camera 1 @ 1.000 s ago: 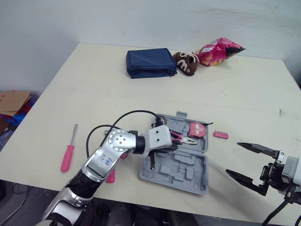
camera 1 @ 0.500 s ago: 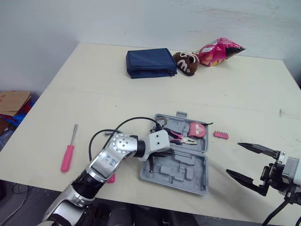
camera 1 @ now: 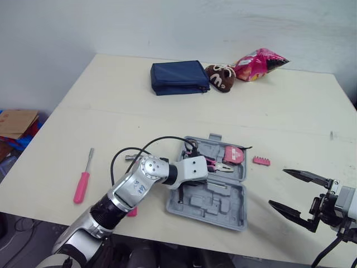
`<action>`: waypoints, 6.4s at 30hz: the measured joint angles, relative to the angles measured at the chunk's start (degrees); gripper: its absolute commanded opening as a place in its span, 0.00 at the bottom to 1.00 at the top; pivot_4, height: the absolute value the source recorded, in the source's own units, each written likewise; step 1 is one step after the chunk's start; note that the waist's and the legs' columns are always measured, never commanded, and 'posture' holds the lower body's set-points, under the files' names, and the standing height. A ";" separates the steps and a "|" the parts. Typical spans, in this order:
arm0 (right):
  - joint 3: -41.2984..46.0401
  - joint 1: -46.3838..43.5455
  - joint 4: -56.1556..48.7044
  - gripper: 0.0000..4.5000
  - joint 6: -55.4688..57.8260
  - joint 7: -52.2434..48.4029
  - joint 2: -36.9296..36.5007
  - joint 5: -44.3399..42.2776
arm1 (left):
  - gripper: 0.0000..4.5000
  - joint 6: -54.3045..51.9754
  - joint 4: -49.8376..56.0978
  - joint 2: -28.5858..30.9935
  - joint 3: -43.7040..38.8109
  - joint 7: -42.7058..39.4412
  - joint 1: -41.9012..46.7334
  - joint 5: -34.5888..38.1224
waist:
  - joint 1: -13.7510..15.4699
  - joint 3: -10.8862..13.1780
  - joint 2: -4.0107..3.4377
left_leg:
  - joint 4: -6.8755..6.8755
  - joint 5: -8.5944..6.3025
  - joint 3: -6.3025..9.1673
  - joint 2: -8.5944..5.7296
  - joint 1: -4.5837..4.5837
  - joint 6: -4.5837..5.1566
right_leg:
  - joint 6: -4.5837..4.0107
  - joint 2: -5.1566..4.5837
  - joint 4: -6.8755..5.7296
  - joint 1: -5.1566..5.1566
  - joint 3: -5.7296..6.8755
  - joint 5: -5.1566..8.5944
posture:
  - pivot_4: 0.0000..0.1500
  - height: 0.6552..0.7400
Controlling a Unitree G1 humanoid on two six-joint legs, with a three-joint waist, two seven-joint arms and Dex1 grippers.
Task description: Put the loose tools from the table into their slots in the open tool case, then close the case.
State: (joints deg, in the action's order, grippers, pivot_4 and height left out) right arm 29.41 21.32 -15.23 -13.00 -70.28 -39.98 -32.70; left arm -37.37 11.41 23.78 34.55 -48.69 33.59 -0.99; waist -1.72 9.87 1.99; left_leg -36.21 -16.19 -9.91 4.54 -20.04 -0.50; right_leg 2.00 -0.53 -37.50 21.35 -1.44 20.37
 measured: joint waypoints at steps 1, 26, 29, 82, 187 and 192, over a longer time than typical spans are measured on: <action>-0.01 -0.24 0.01 1.00 -0.18 0.12 0.00 0.04 | 0.01 -0.23 -0.32 0.07 0.38 -0.26 0.35 -0.26 | 0.00 -0.23 0.03 | 0.00 0.00 0.00 0.00 0.01 0.00 | -0.01 -0.01 0.01 -0.03 0.00 0.00 | 1.00 1.00; 5.77 -2.45 13.05 1.00 -4.66 -5.41 -3.75 -0.60 | 0.49 26.83 2.27 17.31 -41.97 -12.16 -26.16 25.44 | -0.27 -0.15 -0.37 | 0.49 -0.19 0.04 0.00 -0.15 -0.19 | -0.09 0.03 0.53 0.25 0.02 0.26 | 1.00 1.00; 7.62 -3.25 19.23 1.00 -6.91 -7.39 -5.07 -0.43 | 0.81 29.98 -4.96 20.71 -53.27 -10.61 -31.38 25.37 | -0.63 -0.06 -0.25 | 0.56 -0.27 0.03 0.01 -0.10 -0.11 | -0.14 0.02 0.55 0.25 0.03 0.28 | 1.00 1.00; -15.45 -27.35 17.09 1.00 -1.15 -13.98 1.50 -5.01 | 0.99 -33.81 44.99 7.29 -62.19 57.05 -53.32 57.53 | -2.51 0.91 0.01 | 0.03 -0.17 0.95 0.10 -0.20 -0.67 | -0.69 0.04 -0.08 0.03 0.96 0.59 | 1.00 1.00; 1.81 9.28 -6.46 1.00 3.83 -3.96 3.40 -1.91 | 0.72 -5.29 2.14 5.51 6.26 -15.56 14.72 3.85 | 0.11 0.89 -0.24 | 0.11 0.30 1.32 -0.09 -0.47 -0.86 | -0.44 0.06 -0.36 0.21 1.02 0.72 | 1.00 1.00; 0.35 8.85 -3.71 1.00 1.40 -4.31 4.06 -0.75 | 0.72 -3.70 2.53 6.10 -0.08 -17.09 12.20 8.11 | 0.02 0.90 -0.24 | 0.11 0.29 1.32 -0.08 -0.48 -0.88 | -0.46 0.07 -0.35 0.23 1.03 0.73 | 1.00 1.00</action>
State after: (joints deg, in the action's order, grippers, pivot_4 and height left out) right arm 29.76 30.17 -18.94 -11.60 -74.59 -35.92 -33.45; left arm -41.07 13.94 29.88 34.47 -65.78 45.79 7.12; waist -1.70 10.77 1.75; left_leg -36.10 -15.89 -8.59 4.46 -20.52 -1.38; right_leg 1.55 -0.46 -37.86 21.58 -0.41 21.11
